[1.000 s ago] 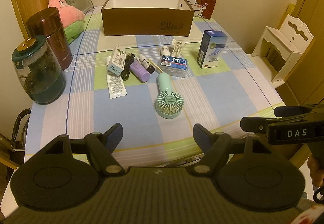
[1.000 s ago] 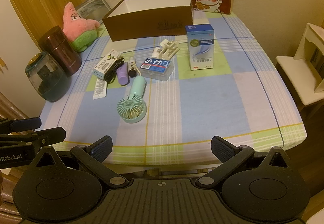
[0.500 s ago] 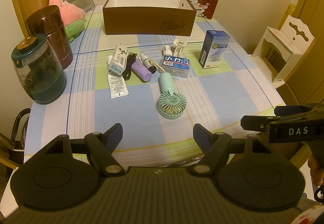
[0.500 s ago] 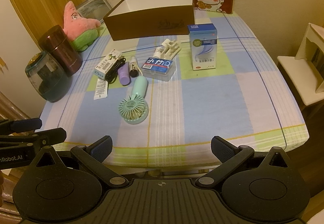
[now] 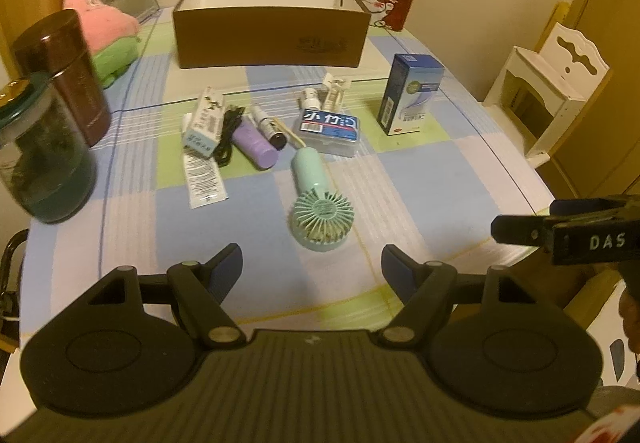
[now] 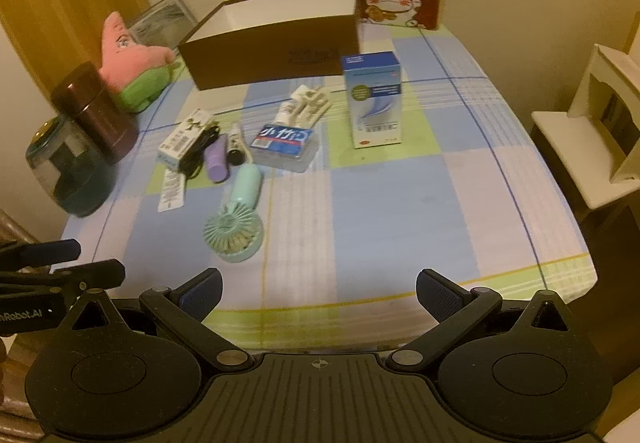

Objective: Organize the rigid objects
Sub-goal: 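Grasp the mint-green fan with the left gripper while the right grasps the blue medicine box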

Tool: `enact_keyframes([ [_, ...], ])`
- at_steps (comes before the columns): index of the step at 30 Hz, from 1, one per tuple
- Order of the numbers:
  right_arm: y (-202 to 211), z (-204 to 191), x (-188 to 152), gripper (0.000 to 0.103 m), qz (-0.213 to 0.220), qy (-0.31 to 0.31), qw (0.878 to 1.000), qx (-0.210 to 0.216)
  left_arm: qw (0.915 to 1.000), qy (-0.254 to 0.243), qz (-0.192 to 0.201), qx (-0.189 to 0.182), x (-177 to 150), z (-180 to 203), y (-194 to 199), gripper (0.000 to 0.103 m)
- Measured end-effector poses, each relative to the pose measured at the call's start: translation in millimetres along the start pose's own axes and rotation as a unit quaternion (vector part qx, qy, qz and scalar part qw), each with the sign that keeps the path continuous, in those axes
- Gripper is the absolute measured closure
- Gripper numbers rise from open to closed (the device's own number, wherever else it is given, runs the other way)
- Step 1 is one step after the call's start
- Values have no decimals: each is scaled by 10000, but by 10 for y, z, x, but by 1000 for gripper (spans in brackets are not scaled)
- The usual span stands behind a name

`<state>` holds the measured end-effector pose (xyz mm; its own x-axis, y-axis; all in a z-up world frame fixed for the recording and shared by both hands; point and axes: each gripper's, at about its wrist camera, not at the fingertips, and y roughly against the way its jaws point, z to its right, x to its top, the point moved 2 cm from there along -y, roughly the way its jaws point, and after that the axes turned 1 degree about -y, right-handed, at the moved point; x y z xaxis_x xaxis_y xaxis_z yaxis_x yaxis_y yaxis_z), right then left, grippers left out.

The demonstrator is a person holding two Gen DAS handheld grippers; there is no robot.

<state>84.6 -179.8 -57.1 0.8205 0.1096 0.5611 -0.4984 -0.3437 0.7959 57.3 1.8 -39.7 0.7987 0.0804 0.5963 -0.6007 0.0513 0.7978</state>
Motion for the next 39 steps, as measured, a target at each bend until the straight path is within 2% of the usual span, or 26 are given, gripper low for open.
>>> enact_keyframes([
  [8,-205,260,217,0,58,36,9998,167,9999,-45,-77,77,93,62,-460,28],
  [15,-460,483,360,0,-134,-18,9997,196,9993,-12,-341,117,137,101,-893,28],
  [23,-713,656,486,0,-290,-77,9993,209,9983,-56,-550,164,262,152,-1211,28],
  [33,-999,768,707,0,-263,-59,9992,301,9967,104,-727,350,500,125,-1566,40],
  [39,-1120,798,860,0,-247,-10,9990,373,9947,257,-886,451,634,56,-1789,51],
])
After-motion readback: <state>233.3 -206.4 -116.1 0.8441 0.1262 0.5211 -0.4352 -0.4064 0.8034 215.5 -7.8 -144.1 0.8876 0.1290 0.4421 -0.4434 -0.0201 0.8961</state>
